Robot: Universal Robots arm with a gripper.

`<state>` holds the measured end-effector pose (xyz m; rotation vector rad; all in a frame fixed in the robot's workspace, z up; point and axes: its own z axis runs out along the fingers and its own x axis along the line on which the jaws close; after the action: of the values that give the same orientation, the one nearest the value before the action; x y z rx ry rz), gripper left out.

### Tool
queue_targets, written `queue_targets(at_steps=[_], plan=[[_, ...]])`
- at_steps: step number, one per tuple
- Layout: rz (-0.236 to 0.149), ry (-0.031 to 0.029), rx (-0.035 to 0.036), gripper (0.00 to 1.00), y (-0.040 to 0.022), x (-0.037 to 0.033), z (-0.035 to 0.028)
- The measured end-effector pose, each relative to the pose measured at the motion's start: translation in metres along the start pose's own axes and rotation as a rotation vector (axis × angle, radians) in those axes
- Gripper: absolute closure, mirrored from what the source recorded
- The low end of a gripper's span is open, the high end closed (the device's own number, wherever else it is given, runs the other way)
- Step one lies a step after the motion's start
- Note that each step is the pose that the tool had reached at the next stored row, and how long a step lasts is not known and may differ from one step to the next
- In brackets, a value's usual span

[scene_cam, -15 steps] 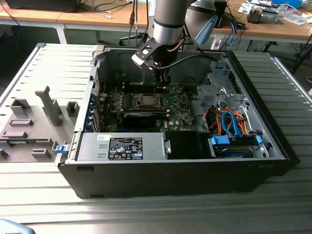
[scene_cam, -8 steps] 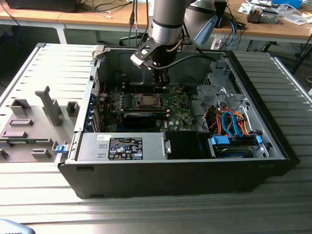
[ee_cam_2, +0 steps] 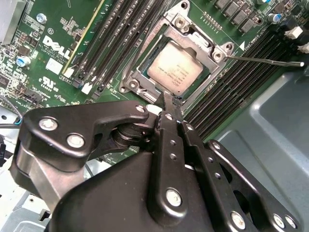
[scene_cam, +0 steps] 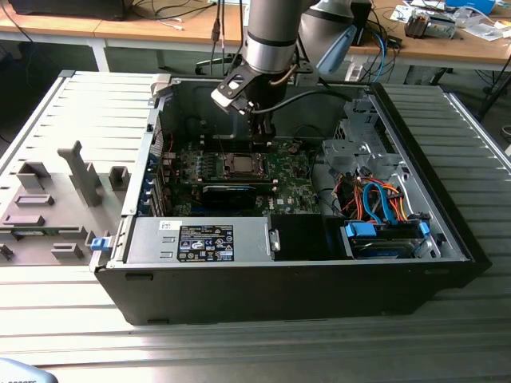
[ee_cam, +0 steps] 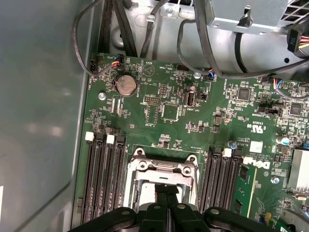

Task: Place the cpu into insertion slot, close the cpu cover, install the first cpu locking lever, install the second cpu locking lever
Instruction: 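Close the cpu cover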

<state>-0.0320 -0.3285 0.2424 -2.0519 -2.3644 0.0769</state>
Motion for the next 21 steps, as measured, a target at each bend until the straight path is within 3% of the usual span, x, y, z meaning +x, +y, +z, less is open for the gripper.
queue_targets(at_steps=[21], plan=[[0.0, 0.0, 0.0, 0.89, -0.008, 0.0012, 0.0021]])
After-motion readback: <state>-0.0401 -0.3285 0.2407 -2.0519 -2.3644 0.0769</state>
